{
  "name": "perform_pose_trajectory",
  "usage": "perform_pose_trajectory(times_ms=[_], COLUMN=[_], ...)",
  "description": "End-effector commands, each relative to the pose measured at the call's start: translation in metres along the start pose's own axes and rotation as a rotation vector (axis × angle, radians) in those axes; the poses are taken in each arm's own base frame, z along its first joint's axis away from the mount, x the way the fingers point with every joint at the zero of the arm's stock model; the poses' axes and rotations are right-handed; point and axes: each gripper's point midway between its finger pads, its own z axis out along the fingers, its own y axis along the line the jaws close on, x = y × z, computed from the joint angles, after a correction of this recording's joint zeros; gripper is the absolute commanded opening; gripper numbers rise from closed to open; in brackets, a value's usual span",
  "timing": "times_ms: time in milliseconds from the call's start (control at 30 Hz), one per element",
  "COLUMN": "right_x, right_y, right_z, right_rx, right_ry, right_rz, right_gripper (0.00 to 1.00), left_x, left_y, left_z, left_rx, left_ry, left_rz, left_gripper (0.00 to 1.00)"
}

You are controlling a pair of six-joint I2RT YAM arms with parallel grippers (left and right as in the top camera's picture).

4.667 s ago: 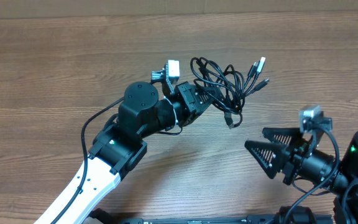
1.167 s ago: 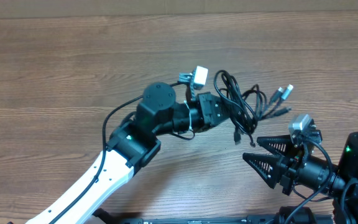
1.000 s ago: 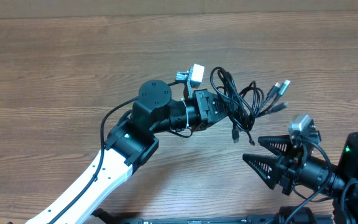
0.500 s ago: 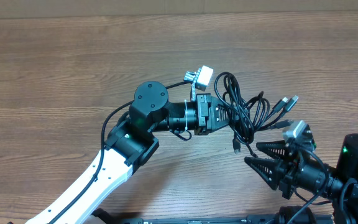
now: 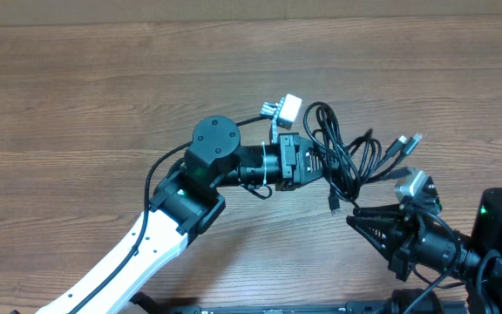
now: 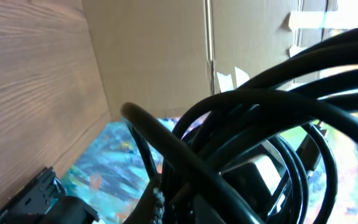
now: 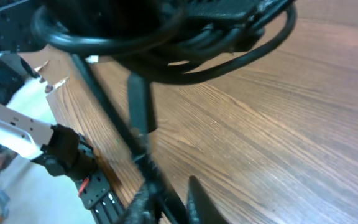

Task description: Untangle cables

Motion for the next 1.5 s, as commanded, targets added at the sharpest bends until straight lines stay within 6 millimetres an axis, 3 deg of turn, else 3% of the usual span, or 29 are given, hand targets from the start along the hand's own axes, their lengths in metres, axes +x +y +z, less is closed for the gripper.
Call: perform_pose_trajectory(times_ms=[0, 233, 767, 1233, 1467], right_x=[-0.003, -0.002, -0.004, -0.005, -0.007], right_y=[0.003, 0.004, 0.004, 0.003, 0.005], right_z=[-0.001, -0.001, -0.001, -0.001, -0.001], right_rx=[-0.008, -0.012, -0.011, -0.01, -0.023], right_ry=[-0.01, -0.009, -0.015, -0.02, -0.029], right_rz=[-0.012, -0.009, -0.016, -0.019, -0.027], right_gripper=[0.07, 0.05, 0.04, 0.04, 0.04], left_x=[-0.002, -0.005, 0.01, 0.031, 0.025], left_y=[-0.002, -0.001, 0.035, 0.037, 0.062], left_z=[0.002, 0.002, 0.002, 0.017, 0.013], left_rx=[0.001, -0.005, -0.132, -0.143, -0.255], left_ry=[-0.015, -0.037, 0.031, 0.076, 0.046], left_rz=[0.054, 0.121, 0.169, 0.377, 0.408], left_gripper=[0.04, 0.04, 0.04, 0.04, 0.04])
